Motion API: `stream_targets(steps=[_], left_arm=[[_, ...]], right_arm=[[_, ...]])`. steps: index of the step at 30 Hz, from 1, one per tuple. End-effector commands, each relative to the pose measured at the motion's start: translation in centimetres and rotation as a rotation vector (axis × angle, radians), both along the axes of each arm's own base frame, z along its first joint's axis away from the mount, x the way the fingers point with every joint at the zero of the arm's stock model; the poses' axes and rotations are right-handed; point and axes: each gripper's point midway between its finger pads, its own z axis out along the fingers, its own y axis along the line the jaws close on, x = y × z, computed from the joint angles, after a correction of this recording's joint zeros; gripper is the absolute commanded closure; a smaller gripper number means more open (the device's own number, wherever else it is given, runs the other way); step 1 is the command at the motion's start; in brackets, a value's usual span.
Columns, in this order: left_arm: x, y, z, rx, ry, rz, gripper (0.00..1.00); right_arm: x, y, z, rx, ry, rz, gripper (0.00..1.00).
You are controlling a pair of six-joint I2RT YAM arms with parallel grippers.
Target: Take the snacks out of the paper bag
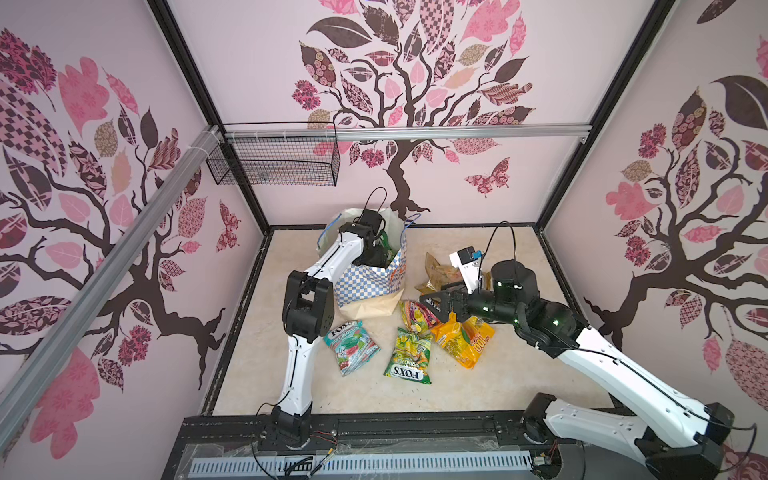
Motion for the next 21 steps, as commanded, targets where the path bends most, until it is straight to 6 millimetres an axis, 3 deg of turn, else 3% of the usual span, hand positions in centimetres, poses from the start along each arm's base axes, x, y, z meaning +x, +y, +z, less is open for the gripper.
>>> stream_targets(steps=[1,9,14,17,21], left_arm=[[-0.9,-0.3,-1.6,-0.021,0.087,-0.020,0.09],[-1.9,1.0,-5.7,0.026,0.188,0.025,0.06],[-3.1,0.7,-7.6,0.008,0.239,0.025,0.07],[-3.4,0.8,-8.2,0.007,0.252,0.032,0.14],[-3.6,0.8,-8.7,0.005,0.259,0.034,0.35]], right_arm=[[0.2,0.2,0.6,0.013,-0.009,0.004,0.00],[0.2,0.2,0.5,0.016,-0.006,0.003,0.01],[0.2,0.2,0.3,0.015,-0.003,0.002,0.00],[0.2,0.3,0.4,0.020,0.000,0.005,0.00],[0.1,0.3,0.5,0.022,0.000,0.004,0.00]])
